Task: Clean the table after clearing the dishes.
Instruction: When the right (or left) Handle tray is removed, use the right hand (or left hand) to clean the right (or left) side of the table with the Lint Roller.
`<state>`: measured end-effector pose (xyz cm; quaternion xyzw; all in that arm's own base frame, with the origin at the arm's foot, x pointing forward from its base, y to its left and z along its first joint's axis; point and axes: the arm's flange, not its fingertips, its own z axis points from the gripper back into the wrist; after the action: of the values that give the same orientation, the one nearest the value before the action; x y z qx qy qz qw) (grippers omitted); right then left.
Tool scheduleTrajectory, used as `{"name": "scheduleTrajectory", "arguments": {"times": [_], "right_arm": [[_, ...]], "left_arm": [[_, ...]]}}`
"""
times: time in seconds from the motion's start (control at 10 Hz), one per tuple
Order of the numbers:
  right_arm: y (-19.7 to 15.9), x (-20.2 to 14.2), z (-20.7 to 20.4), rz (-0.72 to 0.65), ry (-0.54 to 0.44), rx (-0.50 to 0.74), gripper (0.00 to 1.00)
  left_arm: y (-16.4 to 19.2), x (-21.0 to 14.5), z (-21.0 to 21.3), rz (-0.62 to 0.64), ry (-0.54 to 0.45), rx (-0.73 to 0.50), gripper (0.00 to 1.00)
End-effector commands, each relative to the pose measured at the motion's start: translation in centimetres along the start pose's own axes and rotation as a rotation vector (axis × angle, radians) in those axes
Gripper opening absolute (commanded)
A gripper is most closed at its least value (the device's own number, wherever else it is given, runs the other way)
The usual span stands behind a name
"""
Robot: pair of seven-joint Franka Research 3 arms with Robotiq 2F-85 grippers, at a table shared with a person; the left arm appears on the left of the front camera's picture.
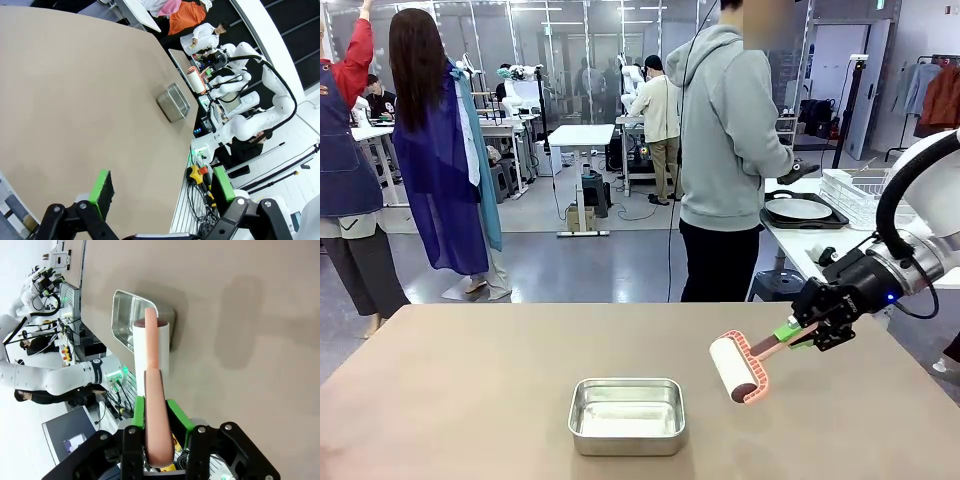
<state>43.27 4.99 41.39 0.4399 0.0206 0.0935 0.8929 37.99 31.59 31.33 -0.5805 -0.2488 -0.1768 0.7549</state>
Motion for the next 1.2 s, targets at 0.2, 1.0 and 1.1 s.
{"name": "scheduleTrajectory", "arguments": {"times": [0.2, 1.0, 1.1], "right_arm": [[1.0, 0.0, -0.7, -0.028, 0.011, 0.001, 0.21], [-3.9, 6.6, -4.6, -0.199, -0.108, 0.044, 0.23], [-4.5, 6.7, -5.5, -0.223, -0.107, 0.050, 0.23]], "left_arm": [[-0.7, -0.2, -0.1, 0.008, -0.001, 0.006, 1.00], [-0.7, -0.2, -0.1, 0.008, -0.001, 0.006, 1.00], [-0.7, -0.2, -0.1, 0.008, -0.001, 0.006, 1.00]]}}
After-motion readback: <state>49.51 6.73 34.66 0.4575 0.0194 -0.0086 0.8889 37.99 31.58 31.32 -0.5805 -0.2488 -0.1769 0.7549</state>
